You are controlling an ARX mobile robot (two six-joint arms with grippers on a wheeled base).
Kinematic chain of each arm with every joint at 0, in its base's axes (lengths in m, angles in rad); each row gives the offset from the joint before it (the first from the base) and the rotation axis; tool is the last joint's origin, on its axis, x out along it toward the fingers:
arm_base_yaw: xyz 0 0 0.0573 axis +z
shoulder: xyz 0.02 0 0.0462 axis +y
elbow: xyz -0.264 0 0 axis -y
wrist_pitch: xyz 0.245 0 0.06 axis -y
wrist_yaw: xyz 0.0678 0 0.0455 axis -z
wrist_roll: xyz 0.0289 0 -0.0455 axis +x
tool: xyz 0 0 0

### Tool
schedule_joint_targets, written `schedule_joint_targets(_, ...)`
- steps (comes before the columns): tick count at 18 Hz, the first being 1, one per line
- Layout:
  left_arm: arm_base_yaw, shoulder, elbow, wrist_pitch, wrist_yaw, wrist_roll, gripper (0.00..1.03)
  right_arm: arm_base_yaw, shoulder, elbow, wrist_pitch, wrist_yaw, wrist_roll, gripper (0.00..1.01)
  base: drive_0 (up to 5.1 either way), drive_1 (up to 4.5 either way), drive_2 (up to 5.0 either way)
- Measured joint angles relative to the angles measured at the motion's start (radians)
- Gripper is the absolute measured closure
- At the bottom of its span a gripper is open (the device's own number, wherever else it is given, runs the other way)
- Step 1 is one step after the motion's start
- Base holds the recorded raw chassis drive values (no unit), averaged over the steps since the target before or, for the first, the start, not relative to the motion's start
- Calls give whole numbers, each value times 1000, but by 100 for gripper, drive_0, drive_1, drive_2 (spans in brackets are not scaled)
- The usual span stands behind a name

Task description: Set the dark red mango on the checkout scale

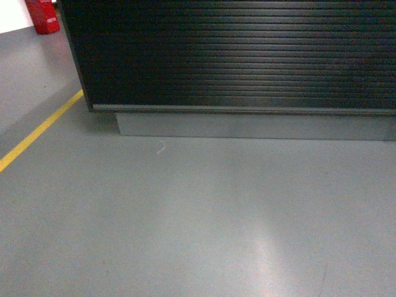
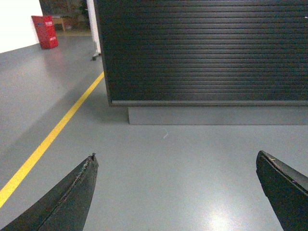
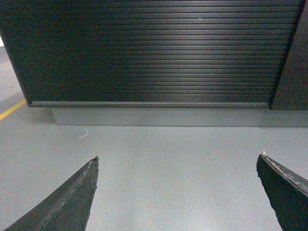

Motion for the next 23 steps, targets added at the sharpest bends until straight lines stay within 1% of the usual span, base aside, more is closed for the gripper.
schedule_joint_targets(14,0,0,0,-5,1,0,5,0,0,0,-3,0,0,3,11,444,-423)
schedule_joint_targets(17,0,0,0,-2,1,0,5,0,0,0,-1,0,0,3,3,315,-308)
schedule_joint_targets(23,0,0,0,-3,1,0,5,0,0,0,-1,0,0,3,1,147,-144)
